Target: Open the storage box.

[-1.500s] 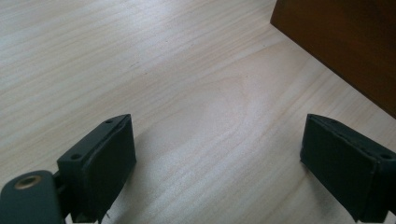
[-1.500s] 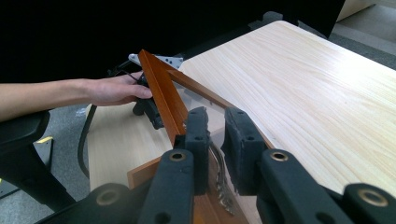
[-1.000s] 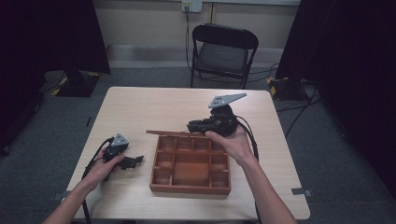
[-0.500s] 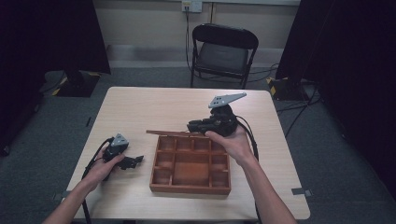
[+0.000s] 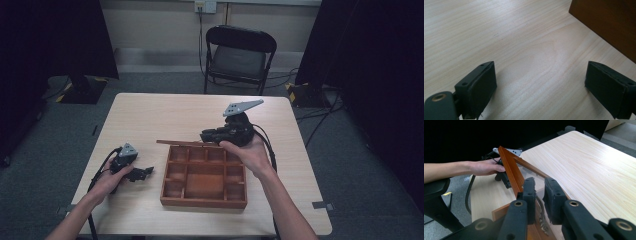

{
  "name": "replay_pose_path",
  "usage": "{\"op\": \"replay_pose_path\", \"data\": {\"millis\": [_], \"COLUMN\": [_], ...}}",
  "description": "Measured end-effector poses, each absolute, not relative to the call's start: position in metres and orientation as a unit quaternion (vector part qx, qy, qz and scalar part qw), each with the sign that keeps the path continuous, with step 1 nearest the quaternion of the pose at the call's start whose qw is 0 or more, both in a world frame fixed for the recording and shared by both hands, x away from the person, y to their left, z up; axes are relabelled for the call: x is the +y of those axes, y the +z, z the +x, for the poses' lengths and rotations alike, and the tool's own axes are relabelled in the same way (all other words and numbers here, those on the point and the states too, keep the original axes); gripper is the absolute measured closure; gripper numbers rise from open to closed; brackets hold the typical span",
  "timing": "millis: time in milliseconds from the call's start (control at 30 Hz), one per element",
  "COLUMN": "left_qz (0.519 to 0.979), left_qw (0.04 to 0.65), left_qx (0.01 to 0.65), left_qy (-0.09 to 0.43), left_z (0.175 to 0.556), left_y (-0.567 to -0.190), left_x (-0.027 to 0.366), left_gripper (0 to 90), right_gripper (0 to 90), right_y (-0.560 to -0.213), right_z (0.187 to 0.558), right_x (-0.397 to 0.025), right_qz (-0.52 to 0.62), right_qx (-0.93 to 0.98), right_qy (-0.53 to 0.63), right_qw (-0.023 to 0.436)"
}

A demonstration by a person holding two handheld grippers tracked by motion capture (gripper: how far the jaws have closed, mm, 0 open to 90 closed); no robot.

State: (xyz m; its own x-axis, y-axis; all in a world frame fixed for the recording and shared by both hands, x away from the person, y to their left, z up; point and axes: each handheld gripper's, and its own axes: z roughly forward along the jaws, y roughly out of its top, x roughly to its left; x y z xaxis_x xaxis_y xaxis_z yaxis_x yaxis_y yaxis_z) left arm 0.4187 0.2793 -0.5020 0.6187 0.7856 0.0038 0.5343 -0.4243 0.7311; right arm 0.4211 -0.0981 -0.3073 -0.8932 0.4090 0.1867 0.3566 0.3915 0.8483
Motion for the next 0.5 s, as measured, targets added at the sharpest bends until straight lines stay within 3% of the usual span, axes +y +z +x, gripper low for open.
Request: {"op": "replay_pose_path", "data": {"millis": [500], "left_qz": [0.825], "left_qw": [0.358], "left_qx": [0.401], "left_qy": [0.175], "left_z": [0.4186], "left_y": [-0.5021], "left_x": [0.2792], "left_gripper": [9.6], "right_gripper": [79.7], "right_y": [-0.3076], "right_z": [0.4215], "right_x": [-0.0983], "right_qz": [0.231], "right_qx": [0.833], "right_qy": [0.503], "right_qw": [0.025]}}
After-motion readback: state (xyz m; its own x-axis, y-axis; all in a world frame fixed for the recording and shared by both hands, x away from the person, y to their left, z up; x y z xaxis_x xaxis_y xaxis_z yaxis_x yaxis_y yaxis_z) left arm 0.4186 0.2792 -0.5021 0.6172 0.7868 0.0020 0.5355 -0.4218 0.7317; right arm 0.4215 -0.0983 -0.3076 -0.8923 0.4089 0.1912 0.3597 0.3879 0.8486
